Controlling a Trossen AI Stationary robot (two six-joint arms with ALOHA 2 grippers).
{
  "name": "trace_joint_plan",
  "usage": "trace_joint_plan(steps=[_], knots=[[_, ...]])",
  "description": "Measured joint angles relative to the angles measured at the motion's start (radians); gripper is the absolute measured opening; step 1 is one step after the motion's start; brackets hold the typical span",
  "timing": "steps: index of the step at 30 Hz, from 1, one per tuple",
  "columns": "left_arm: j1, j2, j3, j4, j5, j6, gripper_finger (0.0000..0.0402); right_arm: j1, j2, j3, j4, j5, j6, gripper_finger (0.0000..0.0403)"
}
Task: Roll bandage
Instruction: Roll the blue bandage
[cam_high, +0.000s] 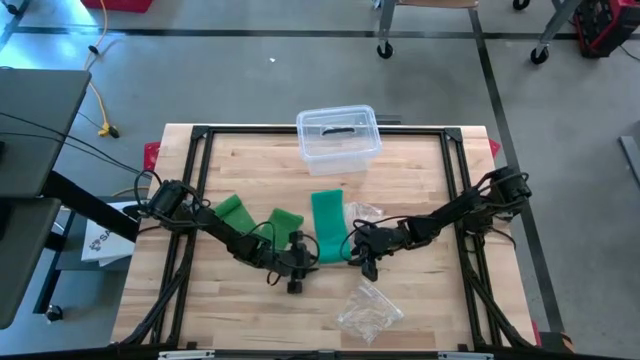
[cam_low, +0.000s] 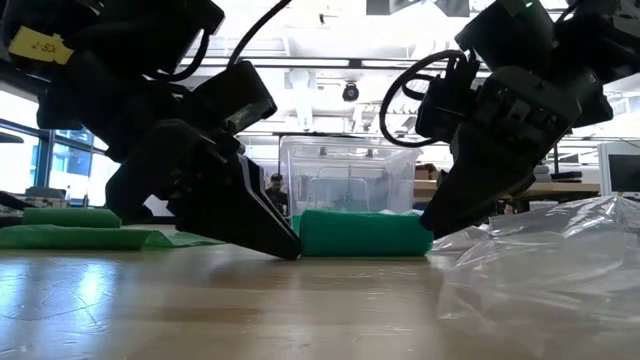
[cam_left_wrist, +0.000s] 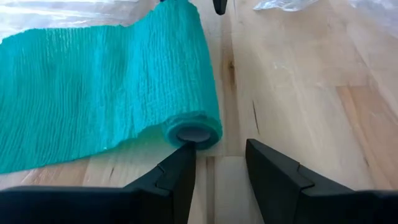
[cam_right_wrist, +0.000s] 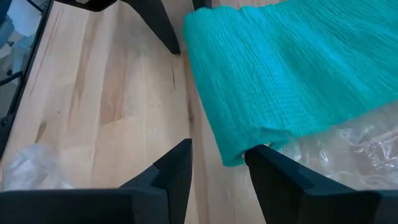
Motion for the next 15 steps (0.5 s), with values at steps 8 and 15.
trace_joint_plan(steps=[8,15], knots=[[0.0,-0.002,0.001,-0.005,0.02,-0.006,0.0136,0.0,0.0,0.0,0.0,0.0,0.011,0.0146],[-0.007,-0.002,0.001,-0.002,0.0,-0.028,0.0136,0.0,0.0,0.0,0.002,0.01,0.028,0.0146]])
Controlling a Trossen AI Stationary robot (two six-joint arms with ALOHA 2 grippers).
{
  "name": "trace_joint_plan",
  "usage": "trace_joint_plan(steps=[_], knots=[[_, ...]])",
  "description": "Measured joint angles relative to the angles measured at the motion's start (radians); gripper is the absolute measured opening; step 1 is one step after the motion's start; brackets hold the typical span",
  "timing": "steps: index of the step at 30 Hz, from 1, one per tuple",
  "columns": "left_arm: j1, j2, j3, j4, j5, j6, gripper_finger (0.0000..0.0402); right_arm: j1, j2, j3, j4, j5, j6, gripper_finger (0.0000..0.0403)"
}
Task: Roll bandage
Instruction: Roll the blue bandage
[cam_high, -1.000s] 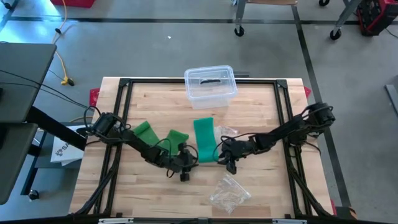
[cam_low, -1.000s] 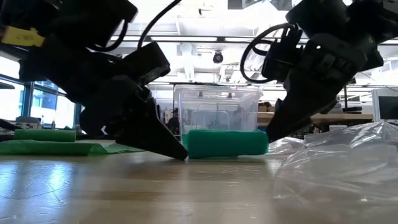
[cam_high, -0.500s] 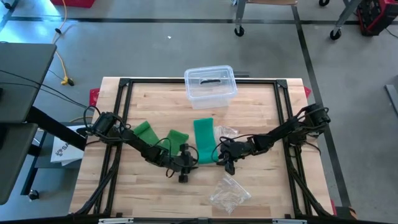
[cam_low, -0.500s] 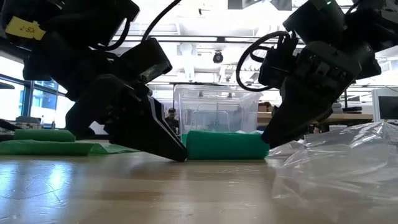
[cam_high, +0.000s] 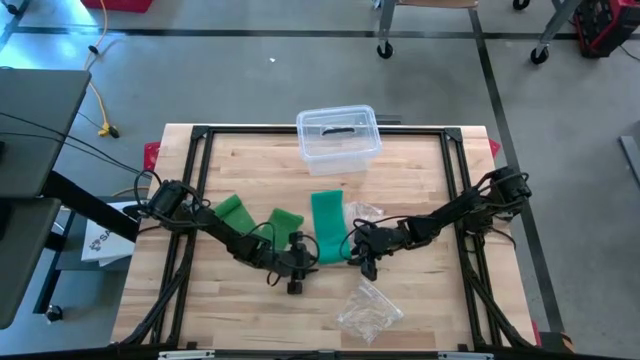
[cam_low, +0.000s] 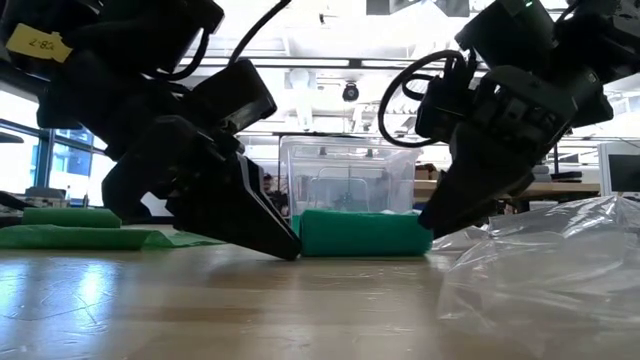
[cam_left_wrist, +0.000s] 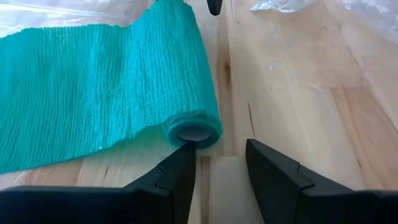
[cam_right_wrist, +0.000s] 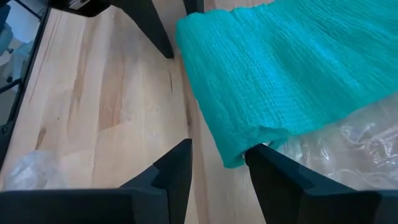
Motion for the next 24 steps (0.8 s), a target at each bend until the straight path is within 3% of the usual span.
trace_joint_plan(steps=[18,24], knots=[[0.004,0.0,0.0,0.026,-0.05,0.036,0.0136,0.003,0.0,0.0,0.059,0.0,0.001,0.0146],[0.004,0.0,-0.002,0.019,-0.117,0.077,0.0136,0.003,0.001,0.04,0.042,0.002,-0.054,0.0146]])
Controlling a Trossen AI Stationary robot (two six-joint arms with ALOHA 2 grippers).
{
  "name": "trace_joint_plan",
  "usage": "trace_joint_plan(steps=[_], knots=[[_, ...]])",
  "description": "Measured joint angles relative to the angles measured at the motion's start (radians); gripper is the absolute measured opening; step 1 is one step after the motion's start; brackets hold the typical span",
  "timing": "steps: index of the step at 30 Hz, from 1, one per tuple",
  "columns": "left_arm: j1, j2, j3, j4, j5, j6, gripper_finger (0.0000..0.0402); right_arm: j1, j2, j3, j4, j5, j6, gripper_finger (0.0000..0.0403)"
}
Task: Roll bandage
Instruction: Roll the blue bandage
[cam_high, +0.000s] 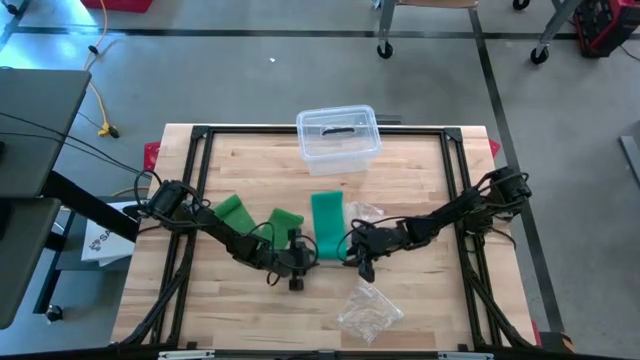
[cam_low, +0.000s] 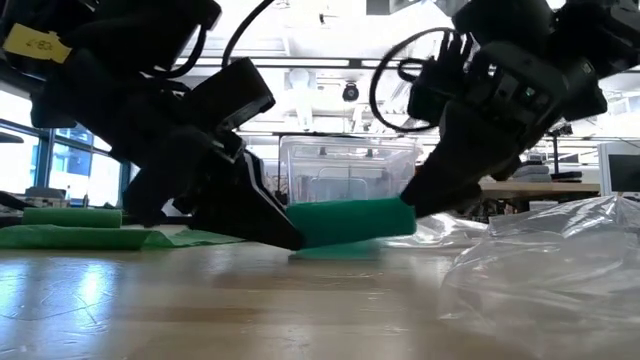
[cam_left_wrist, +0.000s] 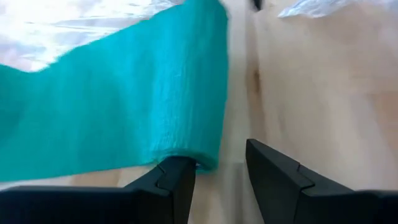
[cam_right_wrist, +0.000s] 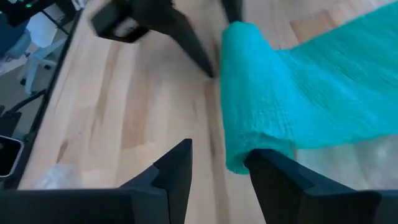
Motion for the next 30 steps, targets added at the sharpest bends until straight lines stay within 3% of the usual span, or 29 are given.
trace_joint_plan(steps=[6,10,15,20,30], knots=[[-0.001,-0.042,-0.001,-0.068,-0.024,0.071,0.0136,0.0,0.0,0.031,-0.038,0.003,-0.019,0.0146],[-0.014,-0.119,-0.049,-0.049,-0.023,0.1,0.0136,-0.002,0.0,0.033,-0.035,0.077,-0.03,0.0146],[-0.016,-0.219,-0.143,0.116,-0.003,0.097,0.0136,-0.002,0.0,0.035,0.007,0.14,-0.052,0.0146],[-0.016,-0.234,-0.184,0.232,0.011,0.057,0.0135,-0.001,0.0,0.037,0.076,0.14,-0.08,0.0146],[-0.028,-0.226,-0.184,0.384,-0.05,0.009,0.0122,0.018,-0.005,0.155,-0.137,0.132,-0.159,0.0146]])
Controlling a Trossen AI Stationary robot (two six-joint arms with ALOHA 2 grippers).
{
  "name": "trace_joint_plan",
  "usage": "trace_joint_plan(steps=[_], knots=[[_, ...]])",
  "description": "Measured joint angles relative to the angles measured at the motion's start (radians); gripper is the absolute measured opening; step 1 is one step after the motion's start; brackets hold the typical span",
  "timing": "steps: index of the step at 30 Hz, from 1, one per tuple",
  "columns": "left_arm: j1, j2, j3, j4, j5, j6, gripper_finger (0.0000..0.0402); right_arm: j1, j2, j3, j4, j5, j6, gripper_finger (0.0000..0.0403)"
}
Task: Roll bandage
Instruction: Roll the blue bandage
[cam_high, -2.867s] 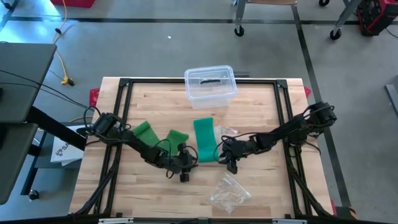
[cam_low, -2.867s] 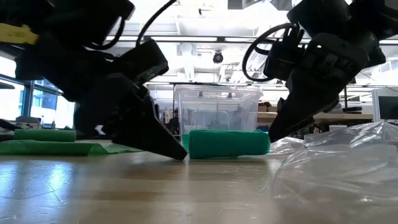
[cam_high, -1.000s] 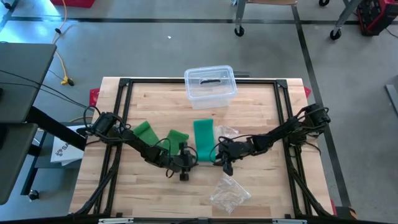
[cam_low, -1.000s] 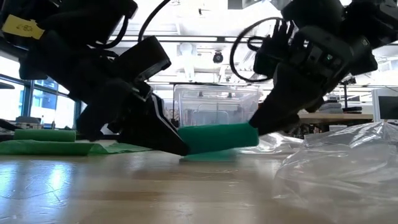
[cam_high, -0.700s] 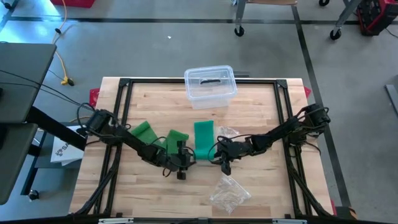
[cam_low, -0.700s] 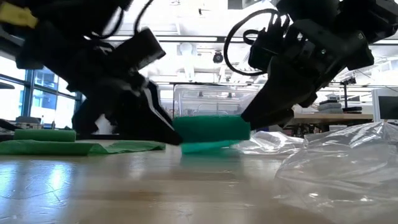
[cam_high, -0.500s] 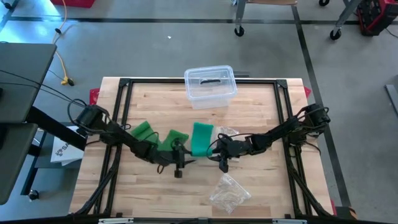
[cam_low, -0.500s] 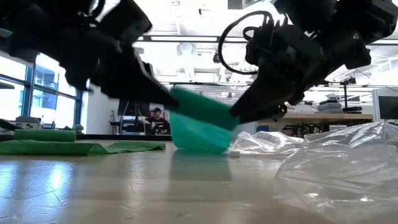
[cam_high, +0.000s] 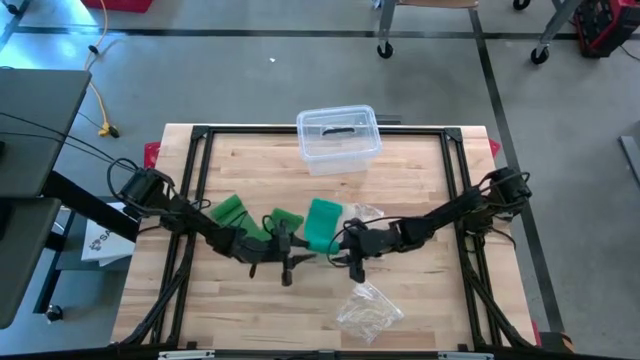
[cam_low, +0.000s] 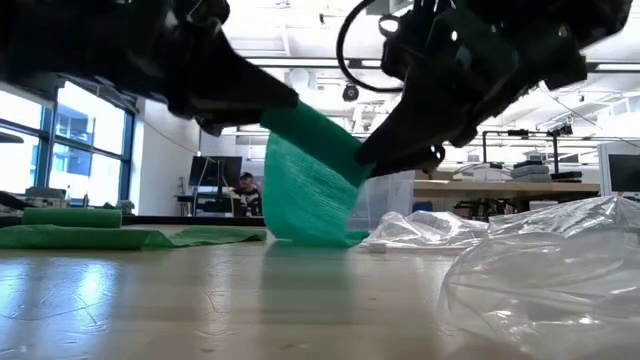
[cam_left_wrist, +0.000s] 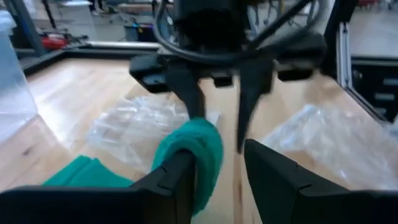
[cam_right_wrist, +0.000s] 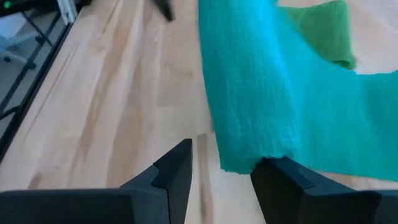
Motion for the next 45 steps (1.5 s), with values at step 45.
trace_joint_plan(steps=[45], knots=[[-0.122,-0.099,0.09,0.31,-0.069,0.135,0.0007,0.427,-0.091,0.153,-0.322,0.395,0.185,0.0146]])
